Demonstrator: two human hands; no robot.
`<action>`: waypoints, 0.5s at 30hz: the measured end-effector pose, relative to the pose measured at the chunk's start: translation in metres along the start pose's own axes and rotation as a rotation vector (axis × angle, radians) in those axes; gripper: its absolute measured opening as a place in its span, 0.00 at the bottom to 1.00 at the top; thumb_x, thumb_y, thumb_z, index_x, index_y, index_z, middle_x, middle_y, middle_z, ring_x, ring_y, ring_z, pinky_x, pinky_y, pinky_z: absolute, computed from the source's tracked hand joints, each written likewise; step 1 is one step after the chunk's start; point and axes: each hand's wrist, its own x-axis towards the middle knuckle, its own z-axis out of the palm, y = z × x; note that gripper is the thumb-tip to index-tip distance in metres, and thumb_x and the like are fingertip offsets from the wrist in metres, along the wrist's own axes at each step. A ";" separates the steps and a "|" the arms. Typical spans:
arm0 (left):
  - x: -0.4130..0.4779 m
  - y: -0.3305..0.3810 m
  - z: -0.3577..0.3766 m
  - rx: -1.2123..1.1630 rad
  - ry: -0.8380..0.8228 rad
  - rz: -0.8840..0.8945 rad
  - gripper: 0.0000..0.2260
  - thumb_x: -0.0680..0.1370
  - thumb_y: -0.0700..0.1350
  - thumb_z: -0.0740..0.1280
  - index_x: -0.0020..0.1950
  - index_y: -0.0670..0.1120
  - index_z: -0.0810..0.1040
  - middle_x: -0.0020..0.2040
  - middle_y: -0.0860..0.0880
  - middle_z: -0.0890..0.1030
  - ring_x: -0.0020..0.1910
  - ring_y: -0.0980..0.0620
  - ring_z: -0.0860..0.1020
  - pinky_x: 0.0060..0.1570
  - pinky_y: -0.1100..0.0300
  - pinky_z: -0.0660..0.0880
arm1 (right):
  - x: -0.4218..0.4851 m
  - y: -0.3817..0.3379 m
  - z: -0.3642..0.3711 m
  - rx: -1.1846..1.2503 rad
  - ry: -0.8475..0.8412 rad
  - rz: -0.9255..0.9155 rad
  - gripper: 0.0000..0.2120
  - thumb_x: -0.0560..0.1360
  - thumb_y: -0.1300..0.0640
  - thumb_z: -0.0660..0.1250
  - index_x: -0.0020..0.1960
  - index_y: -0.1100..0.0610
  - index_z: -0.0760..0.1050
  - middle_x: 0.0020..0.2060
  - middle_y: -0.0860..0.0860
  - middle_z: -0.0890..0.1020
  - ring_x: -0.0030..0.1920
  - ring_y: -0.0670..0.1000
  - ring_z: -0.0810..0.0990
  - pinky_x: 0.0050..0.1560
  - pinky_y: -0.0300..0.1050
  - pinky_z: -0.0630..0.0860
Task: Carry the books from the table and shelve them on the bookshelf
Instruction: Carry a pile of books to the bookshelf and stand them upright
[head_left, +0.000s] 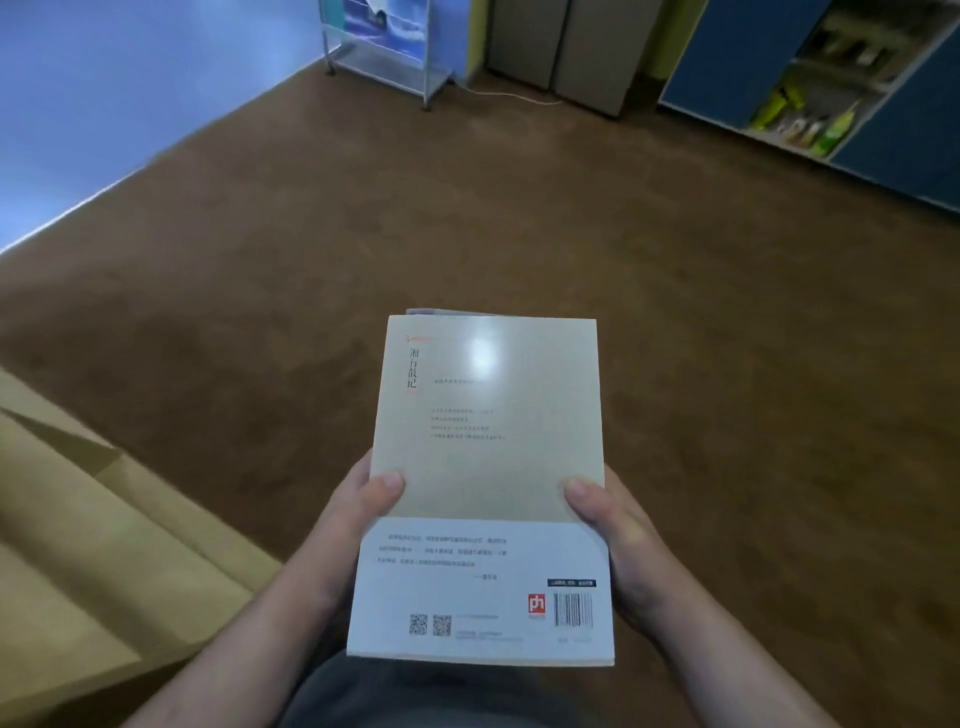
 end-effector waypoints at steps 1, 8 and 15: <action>0.012 0.006 -0.002 -0.026 0.007 0.014 0.45 0.61 0.64 0.80 0.71 0.42 0.71 0.64 0.35 0.80 0.59 0.34 0.81 0.52 0.44 0.82 | 0.015 -0.011 -0.001 -0.021 -0.014 -0.003 0.36 0.68 0.45 0.72 0.73 0.58 0.70 0.61 0.62 0.83 0.58 0.65 0.84 0.54 0.59 0.82; 0.063 0.049 -0.011 -0.165 0.147 0.072 0.33 0.65 0.55 0.76 0.67 0.43 0.77 0.61 0.34 0.82 0.52 0.37 0.84 0.47 0.45 0.83 | 0.096 -0.071 0.003 -0.083 -0.116 0.011 0.40 0.64 0.43 0.75 0.72 0.59 0.72 0.59 0.61 0.85 0.56 0.62 0.85 0.51 0.54 0.84; 0.095 0.085 -0.021 -0.181 0.313 0.166 0.38 0.68 0.58 0.76 0.71 0.41 0.72 0.64 0.33 0.79 0.58 0.33 0.80 0.53 0.41 0.80 | 0.178 -0.125 0.022 -0.187 -0.273 0.083 0.53 0.52 0.33 0.82 0.70 0.58 0.74 0.58 0.59 0.86 0.56 0.60 0.86 0.49 0.50 0.85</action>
